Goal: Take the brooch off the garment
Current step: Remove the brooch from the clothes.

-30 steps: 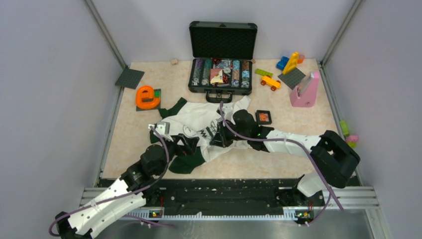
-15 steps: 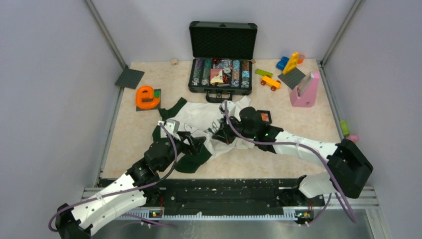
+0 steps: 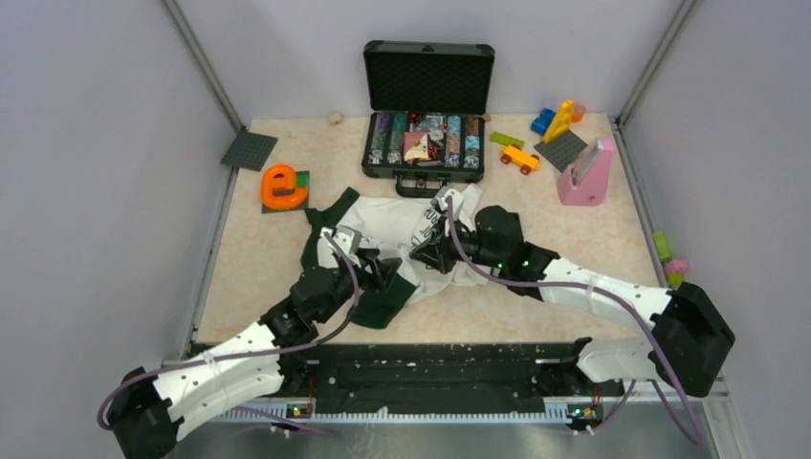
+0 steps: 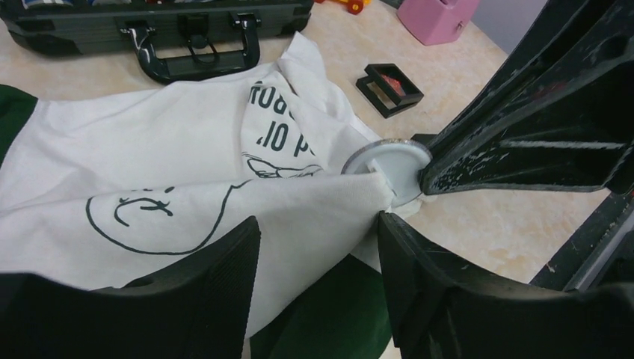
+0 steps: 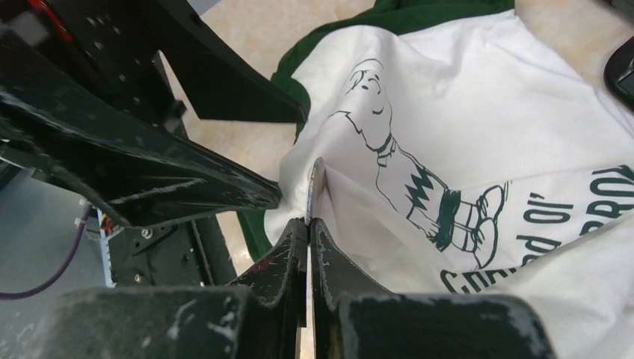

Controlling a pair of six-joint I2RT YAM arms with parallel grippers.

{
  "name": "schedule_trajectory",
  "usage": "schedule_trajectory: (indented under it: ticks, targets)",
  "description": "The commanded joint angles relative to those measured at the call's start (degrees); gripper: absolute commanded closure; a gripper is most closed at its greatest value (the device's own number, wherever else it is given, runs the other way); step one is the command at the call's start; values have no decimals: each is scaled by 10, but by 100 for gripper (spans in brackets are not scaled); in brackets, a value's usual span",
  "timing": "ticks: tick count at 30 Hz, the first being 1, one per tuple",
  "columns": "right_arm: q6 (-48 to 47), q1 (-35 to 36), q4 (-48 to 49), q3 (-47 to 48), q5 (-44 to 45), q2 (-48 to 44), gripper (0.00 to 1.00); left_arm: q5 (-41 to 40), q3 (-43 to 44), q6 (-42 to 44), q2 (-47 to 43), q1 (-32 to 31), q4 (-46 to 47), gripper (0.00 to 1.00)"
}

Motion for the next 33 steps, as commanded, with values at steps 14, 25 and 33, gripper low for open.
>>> schedule_trajectory:
  ticks: [14, 25, 33]
  targets:
    - [17, -15, 21, 32, -9, -20, 100, 60, 18, 46, 68, 0, 6, 45]
    - [-2, -17, -154, 120, -63, 25, 100, 36, 25, 75, 80, 0, 17, 23]
    - [-116, -24, -217, 156, -159, 37, 100, 152, -30, 96, 31, 0, 98, 25]
